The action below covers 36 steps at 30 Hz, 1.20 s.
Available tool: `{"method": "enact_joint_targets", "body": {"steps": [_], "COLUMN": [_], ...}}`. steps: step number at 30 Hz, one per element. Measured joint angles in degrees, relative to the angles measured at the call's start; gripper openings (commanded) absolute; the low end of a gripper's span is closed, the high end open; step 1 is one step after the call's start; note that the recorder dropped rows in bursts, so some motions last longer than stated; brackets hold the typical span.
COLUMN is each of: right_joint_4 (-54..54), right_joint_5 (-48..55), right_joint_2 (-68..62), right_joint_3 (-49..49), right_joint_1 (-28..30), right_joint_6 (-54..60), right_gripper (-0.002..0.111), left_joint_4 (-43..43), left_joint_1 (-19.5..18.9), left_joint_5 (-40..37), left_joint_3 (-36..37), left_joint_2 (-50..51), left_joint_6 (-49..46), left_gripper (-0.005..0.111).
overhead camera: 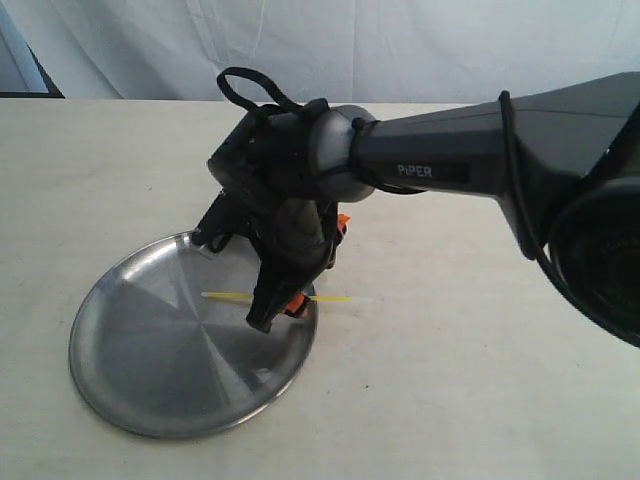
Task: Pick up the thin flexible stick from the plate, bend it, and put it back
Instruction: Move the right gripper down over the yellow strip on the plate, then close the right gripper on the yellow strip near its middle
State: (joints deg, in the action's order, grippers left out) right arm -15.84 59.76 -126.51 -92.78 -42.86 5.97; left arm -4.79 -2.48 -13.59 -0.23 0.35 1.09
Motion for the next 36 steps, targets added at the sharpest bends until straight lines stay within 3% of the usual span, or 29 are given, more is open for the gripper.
{"method": "enact_joint_targets", "body": {"steps": [4, 7, 33, 36], "right_joint_4": [0.0, 0.1, 1.5, 3.0], "right_joint_5": [0.0, 0.0, 0.9, 0.9], "right_joint_2": [-0.6, -0.6, 5.0, 4.9], "right_joint_3": [0.0, 0.0, -0.3, -0.3], "right_joint_1": [0.0, 0.0, 0.0, 0.0], "right_joint_6": [-0.3, -0.4, -0.3, -0.3], "right_gripper": [0.018, -0.001, 0.0, 0.008], "left_joint_4": [0.0, 0.0, 0.0, 0.0], "left_joint_1": [0.0, 0.0, 0.0, 0.0], "left_joint_5": [0.0, 0.0, 0.0, 0.0], "left_joint_3": [0.0, 0.0, 0.0, 0.0], "left_joint_2": [0.0, 0.0, 0.0, 0.0], "left_joint_6": [0.0, 0.0, 0.0, 0.0], "left_gripper": [0.028, 0.028, 0.028, 0.028]}}
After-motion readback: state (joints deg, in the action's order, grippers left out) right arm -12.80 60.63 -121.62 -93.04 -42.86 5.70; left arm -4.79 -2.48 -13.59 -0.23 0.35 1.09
